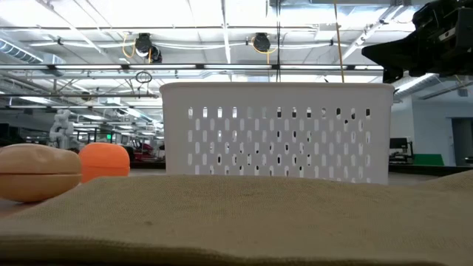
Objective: Pick and placing Produce into tupperware
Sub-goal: Put the orange into the basket
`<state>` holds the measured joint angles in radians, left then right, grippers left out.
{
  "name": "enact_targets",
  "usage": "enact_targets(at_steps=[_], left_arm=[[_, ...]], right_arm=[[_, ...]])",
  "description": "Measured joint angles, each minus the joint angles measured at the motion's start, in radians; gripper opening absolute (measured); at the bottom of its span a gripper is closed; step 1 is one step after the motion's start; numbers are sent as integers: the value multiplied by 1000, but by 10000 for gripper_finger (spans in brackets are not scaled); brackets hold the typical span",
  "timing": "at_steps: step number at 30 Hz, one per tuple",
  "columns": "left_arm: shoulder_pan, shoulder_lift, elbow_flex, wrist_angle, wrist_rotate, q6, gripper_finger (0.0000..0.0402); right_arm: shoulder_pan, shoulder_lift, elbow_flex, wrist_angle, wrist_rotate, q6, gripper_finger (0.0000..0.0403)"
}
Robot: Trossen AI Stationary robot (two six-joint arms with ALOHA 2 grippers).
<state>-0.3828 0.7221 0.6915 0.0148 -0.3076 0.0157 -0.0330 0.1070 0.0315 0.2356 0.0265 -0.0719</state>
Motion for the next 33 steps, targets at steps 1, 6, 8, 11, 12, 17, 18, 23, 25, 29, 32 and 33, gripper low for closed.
enact_targets(at_steps=[1, 6, 8, 11, 12, 17, 18, 23, 25, 29, 32, 33], left_arm=[[0, 11, 16, -16, -1, -6, 3], [0, 74, 108, -142, -2, -54, 2], [0, 101, 151, -179, -8, -56, 2], [1, 136, 223, -242, -9, -60, 1], [4, 148, 250, -274, -9, -64, 1], [37, 221, 383, -450, -10, -128, 1], [42, 238, 411, -481, -10, -141, 1], [65, 328, 556, -695, -9, -186, 1], [75, 365, 614, -793, -9, -209, 1], [100, 440, 706, -953, 8, -261, 2], [117, 501, 769, -1058, 45, -282, 1], [121, 521, 794, -1093, 45, -294, 1]], right_arm=[[0, 0, 0, 0, 0, 0, 0], [0, 0, 0, 0, 0, 0, 0], [0, 0, 0, 0, 0, 0, 0], [0, 0, 0, 0, 0, 0, 0], [0, 0, 0, 0, 0, 0, 0], [0, 0, 0, 0, 0, 0, 0], [0, 0, 0, 0, 0, 0, 0], [0, 0, 0, 0, 0, 0, 0], [0, 0, 0, 0, 0, 0, 0], [0, 0, 0, 0, 0, 0, 0], [0, 0, 0, 0, 0, 0, 0], [0, 0, 0, 0, 0, 0, 0]])
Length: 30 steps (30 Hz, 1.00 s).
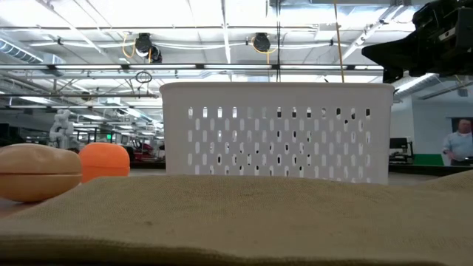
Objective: Pick and placing Produce into tupperware
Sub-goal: Put the orange into the basket
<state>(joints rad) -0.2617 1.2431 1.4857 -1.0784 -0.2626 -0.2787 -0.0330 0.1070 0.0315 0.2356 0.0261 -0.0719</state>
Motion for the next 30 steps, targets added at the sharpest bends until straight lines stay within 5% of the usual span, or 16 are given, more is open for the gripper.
enact_targets(at_steps=[6, 17, 30], left_arm=[[19, 113, 130, -173, 14, -34, 2], [32, 266, 216, -362, 201, 13, 1], [32, 339, 274, -473, 158, -8, 5]], right_arm=[[0, 0, 0, 0, 0, 0, 0], [0, 0, 0, 0, 0, 0, 0], [0, 0, 0, 0, 0, 7, 0]])
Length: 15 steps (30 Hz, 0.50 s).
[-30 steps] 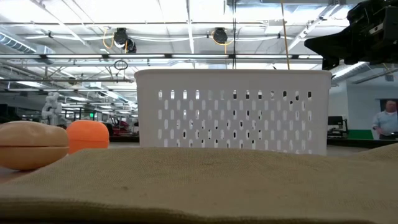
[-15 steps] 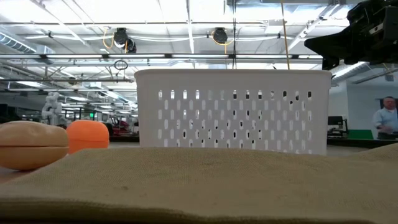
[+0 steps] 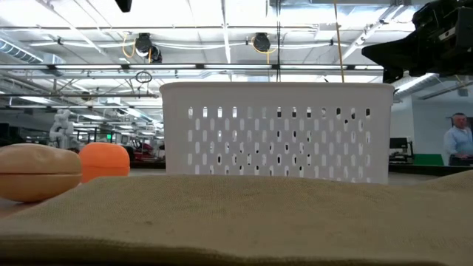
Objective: Pick and placing Produce into tupperware
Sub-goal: Put the orange into the basket
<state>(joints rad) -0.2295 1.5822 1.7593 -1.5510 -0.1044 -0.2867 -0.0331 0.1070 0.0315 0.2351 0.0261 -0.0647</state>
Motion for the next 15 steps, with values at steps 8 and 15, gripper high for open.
enact_targets(at_steps=[8, 15], left_arm=[[0, 0, 14, 2, 5, -8, 17], [0, 0, 14, 1, 52, 4, 85]], right_arm=[[0, 0, 0, 0, 0, 0, 0], [0, 0, 0, -1, 0, 0, 0]])
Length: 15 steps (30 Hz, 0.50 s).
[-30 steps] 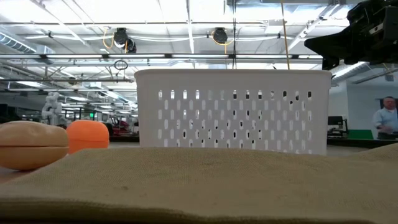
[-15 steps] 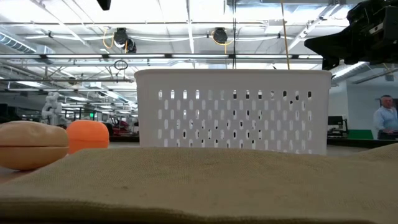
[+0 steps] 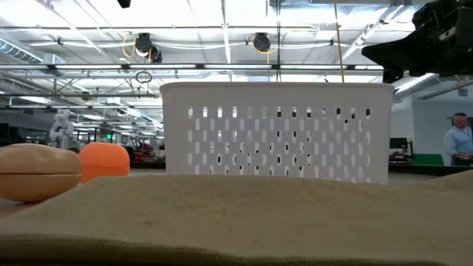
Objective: Pick and placing Produce into tupperware
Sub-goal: Put the orange into the basket
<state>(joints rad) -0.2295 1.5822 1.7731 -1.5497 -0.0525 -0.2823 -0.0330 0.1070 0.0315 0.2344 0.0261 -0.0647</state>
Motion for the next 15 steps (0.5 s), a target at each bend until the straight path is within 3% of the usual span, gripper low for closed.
enact_targets(at_steps=[15], left_arm=[[0, 0, 0, 10, 65, -94, 306]], right_arm=[[0, 0, 0, 0, 0, 0, 0]])
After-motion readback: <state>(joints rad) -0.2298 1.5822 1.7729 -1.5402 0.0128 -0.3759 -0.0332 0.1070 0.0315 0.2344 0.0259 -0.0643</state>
